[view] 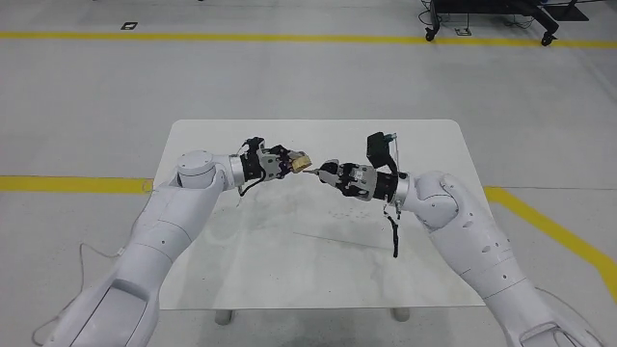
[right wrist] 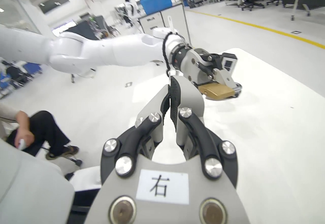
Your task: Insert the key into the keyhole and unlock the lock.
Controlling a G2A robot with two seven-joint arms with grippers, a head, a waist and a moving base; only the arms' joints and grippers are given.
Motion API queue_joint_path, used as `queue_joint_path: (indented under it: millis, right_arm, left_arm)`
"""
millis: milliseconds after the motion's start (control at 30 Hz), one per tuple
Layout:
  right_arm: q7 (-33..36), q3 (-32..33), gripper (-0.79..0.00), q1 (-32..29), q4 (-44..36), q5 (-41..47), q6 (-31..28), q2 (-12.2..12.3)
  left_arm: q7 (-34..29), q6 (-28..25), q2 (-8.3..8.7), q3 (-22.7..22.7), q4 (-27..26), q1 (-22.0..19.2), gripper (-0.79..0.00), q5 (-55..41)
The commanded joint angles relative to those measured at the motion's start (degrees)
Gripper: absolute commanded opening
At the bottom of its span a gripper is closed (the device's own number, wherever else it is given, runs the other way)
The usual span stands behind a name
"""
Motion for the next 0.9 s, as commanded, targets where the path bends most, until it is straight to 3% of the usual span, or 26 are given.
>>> queue_joint_path:
  millis: [0, 67, 533, 600, 700, 867]
  right_arm:
    - [-3.7, 0.7, -0.785, -2.1, -3.0, -8.3, 3.5, 0.1]
    - [-6.1, 1.3, -0.785, -3.4, -5.0, -13.3, 4.9, 0.3]
    - [-6.9, 1.4, -0.785, -3.4, -5.1, -14.3, 5.6, 0.3]
    - [-6.4, 1.3, -0.785, -2.7, -4.7, -22.4, 9.5, 0.4]
    - [-9.9, 0.1, -0.785, -1.2, -3.8, -31.9, 8.3, 0.4]
    - [-17.8, -2.8, -0.785, -1.0, -6.1, -56.2, 10.5, 1.4]
  left_arm:
    - [2.6, 2.6, 0.10, -0.3, 0.7, -0.4, -0.785, 0.6]
    - [4.4, 1.8, 0.24, -1.4, 0.5, -0.5, -0.785, 0.3]
    - [7.0, 3.2, 0.26, -1.5, -1.5, 1.0, -0.785, 0.9]
    - [7.6, 4.0, 0.29, -1.0, -2.2, 1.2, -0.785, 2.4]
    - [7.5, 5.8, 0.29, -0.7, -2.7, 1.5, -0.785, 3.3]
    - [6.4, 9.3, 0.24, -0.1, -2.5, 1.0, -0.785, 4.5]
